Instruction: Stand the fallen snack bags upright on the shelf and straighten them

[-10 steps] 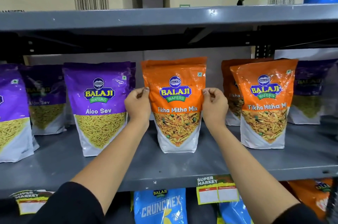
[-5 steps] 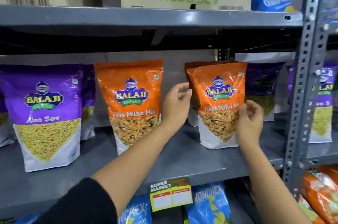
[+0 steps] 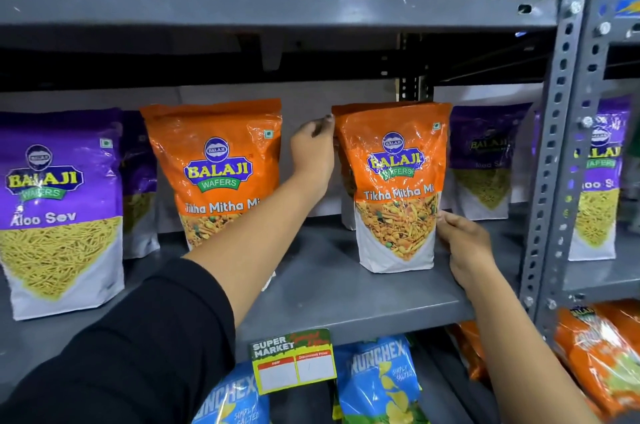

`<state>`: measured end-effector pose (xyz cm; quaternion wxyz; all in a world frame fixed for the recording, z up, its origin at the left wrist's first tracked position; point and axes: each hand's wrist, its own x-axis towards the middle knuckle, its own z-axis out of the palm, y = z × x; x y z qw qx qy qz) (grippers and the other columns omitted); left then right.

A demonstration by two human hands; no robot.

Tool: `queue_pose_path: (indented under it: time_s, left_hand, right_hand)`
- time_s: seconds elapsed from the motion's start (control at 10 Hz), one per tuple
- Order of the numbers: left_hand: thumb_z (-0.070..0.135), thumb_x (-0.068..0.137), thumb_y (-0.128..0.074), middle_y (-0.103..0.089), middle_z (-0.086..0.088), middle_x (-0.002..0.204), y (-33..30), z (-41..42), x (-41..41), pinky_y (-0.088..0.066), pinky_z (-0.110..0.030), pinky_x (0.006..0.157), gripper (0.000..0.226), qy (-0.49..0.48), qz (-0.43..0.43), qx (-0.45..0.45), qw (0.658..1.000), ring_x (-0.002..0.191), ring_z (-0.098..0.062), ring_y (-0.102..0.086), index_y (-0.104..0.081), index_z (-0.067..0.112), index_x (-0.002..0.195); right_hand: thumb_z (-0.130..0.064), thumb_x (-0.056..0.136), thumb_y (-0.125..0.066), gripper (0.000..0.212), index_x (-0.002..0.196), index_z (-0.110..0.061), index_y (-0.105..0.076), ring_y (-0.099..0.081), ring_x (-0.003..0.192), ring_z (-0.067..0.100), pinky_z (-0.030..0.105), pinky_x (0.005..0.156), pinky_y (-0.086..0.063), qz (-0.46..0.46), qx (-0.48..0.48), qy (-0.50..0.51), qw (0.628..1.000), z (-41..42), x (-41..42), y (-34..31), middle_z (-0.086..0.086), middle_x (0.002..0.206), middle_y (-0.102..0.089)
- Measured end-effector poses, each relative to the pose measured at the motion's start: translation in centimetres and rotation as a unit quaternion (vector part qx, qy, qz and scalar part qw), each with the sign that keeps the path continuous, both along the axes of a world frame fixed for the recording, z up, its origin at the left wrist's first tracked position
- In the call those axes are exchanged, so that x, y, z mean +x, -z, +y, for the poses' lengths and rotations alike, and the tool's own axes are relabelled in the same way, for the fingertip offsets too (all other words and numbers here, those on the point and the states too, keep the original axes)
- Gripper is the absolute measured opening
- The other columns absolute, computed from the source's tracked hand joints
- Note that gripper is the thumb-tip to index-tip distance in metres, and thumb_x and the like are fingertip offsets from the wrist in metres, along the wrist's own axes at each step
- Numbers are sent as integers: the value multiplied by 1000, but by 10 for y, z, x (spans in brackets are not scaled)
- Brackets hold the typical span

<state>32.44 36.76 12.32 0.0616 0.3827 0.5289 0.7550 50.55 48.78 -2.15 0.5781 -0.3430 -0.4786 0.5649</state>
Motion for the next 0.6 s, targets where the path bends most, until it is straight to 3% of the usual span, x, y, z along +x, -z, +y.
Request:
queue_pose_path:
  time_s: [0.1,0.2,0.3,0.5,0.6]
  left_hand:
    - [31,95,-57,-68,1,89,-3,-2,2,-52,-25,73,22,-27,16,11,999,86,-13,-64,-69,12,96]
    - [27,96,-56,-64,-2,90,-12,-5,4,-40,-20,63,26,-120,104,-8,987,84,-12,-55,-67,4,101]
    - [23,98,-52,-69,-12,103,-11,-5,7,-38,-22,74,26,-174,143,-15,974,92,-17,-57,-64,1,103]
    - [22,99,-49,-69,-15,114,-10,-12,8,-42,-26,78,28,-165,137,-21,976,109,-27,-63,-63,2,112]
    - [22,99,-48,-68,-11,123,-2,-34,1,-49,-26,87,32,-154,189,9,970,115,-24,-63,-60,7,125]
  right_hand:
    - [-5,95,-58,24,116,2,-68,-65,86,15,32,85,-54,-15,2,17,1000,1,-3,-1,12,111,-71]
    - [-8,95,-59,26,117,1,-69,-63,80,10,23,72,-51,-18,4,36,999,3,-5,-1,9,109,-70]
    - [-9,96,-59,27,119,1,-68,-64,86,14,22,70,-49,-19,6,38,999,4,-5,-1,10,110,-70]
    - [-14,95,-61,23,115,-7,-69,-65,105,21,35,96,-51,-43,11,48,998,1,-3,0,12,121,-71]
    - [-16,96,-59,29,124,-7,-63,-61,107,20,31,95,-47,-33,71,106,991,-21,-1,-1,16,126,-67]
